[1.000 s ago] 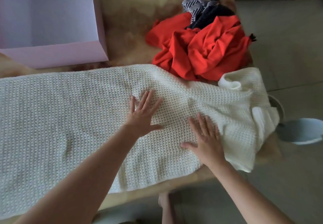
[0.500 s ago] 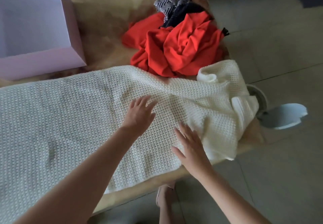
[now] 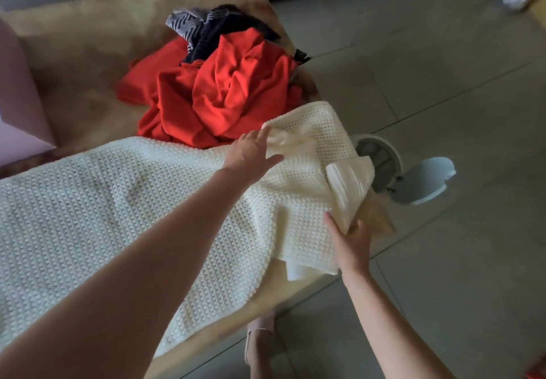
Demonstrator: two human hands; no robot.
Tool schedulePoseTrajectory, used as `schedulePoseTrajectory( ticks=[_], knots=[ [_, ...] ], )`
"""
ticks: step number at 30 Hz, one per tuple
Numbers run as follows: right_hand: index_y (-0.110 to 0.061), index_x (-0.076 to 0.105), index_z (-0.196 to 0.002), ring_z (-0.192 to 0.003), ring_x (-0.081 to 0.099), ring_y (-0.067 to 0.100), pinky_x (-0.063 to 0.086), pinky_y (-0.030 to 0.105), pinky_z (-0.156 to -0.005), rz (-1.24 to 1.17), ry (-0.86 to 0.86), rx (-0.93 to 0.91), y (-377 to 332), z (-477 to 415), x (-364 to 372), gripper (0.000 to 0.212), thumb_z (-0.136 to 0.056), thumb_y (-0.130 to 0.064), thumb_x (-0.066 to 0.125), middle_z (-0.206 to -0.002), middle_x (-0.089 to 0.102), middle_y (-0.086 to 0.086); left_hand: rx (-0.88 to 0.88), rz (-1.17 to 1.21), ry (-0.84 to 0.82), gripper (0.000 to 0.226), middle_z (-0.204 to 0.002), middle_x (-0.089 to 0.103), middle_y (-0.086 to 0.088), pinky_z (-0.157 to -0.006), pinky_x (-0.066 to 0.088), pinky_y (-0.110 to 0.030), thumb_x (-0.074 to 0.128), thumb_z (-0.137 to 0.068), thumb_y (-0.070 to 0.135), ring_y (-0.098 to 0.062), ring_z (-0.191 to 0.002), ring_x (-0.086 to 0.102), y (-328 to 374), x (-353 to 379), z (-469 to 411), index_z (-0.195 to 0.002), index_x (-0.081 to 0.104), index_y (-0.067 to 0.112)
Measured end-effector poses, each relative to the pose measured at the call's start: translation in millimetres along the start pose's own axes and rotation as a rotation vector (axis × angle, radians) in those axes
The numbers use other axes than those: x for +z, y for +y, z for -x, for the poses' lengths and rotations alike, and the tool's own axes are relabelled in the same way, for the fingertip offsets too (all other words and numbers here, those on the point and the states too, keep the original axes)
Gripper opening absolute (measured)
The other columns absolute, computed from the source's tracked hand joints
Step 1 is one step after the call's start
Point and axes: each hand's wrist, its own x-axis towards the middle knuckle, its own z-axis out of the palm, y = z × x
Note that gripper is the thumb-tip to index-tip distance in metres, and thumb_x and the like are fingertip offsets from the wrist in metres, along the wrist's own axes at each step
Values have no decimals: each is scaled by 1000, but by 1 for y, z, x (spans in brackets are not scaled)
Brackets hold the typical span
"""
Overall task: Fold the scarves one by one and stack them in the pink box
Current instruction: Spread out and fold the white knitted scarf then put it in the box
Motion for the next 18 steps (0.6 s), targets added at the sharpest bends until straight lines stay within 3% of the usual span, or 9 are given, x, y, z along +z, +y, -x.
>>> schedulePoseTrajectory(
  ticks=[3,5,8,11,15,16,18],
  knots=[
    [-13,55,-101,-83,64,22,55,42,-77,53,30,31,-1,-8,7,43,-70,-30,79,-97,64,4,-120,37,-80,72,-127,56,-13,-95,40,-37,58,-88,45,-32,-116,53,14,9,-9,-146,25,17],
    [-11,57,-96,-80,64,25,55,44,-74,62,76,11,-4,-13,5,32,-73,-24,74,-91,64,5,-139,44,-91,60,-126,57,-10,-87,43,-34,59,-89,40,-31,-113,56,21,12,-11,-140,35,21],
    [-11,59,-96,-79,62,22,52,36,-71,2,171,-111,-20,-27,-10,23,-78,-19,70,-88,62,1,-72,163,88,40,-119,61,-10,-74,39,-31,57,-90,28,-30,-107,58,34,4,-16,-128,50,16],
    [-10,56,-100,-84,60,23,52,38,-76,30,271,-243,-39,-53,-32,27,-78,-17,71,-97,59,4,34,375,304,30,-109,61,-7,-71,37,-28,54,-87,9,-26,-100,57,52,-16,-36,-117,52,8],
    [-8,53,-106,-95,56,25,53,43,-81,120,198,-358,-49,-76,-43,40,-72,-13,74,-109,50,5,-21,513,247,54,-96,53,3,-60,38,-25,35,-71,-14,-11,-78,48,64,-27,-55,-113,50,15],
    [-7,52,-110,-99,53,25,51,43,-84,126,164,-350,-48,-77,-41,45,-71,-10,75,-110,46,4,-51,453,184,57,-104,53,0,-64,40,-24,36,-71,-14,-13,-84,49,61,-24,-56,-117,48,17],
    [-5,43,-126,-111,47,28,45,44,-95,191,108,-259,-41,-78,-35,69,-68,-12,79,-121,41,9,-77,252,54,63,-122,51,-4,-88,44,-32,47,-76,-7,-20,-106,50,53,-12,-57,-131,42,23]
  ],
)
